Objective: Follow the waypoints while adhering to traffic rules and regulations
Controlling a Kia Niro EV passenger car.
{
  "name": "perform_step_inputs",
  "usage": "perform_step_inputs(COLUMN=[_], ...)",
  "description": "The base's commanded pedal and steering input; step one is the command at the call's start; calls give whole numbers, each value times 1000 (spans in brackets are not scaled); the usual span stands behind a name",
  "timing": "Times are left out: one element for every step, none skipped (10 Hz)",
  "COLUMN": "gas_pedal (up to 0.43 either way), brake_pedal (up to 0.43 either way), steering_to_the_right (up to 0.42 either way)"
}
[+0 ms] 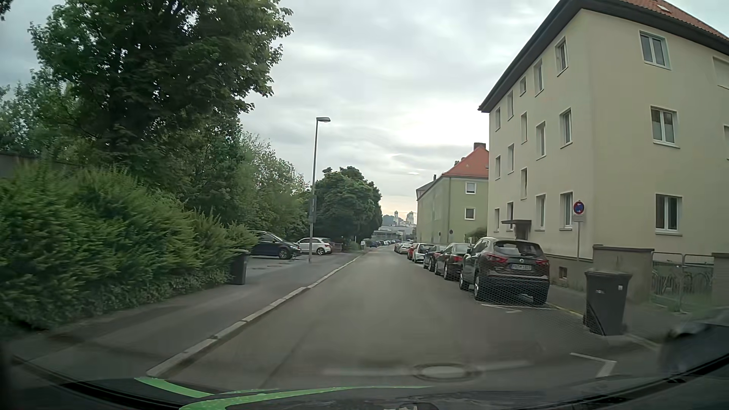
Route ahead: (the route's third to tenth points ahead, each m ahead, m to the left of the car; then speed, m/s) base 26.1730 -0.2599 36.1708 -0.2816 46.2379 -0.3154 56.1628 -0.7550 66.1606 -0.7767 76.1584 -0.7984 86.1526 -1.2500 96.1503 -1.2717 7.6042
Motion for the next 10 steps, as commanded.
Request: perform_step_inputs(gas_pedal=[59,59,59,59,59,59,59,59,59,59], brake_pedal=[0,0,0,0,0,0,0,0,0,0], steering_to_the_right=[4,4,4,4,4,4,4,4,4,4])
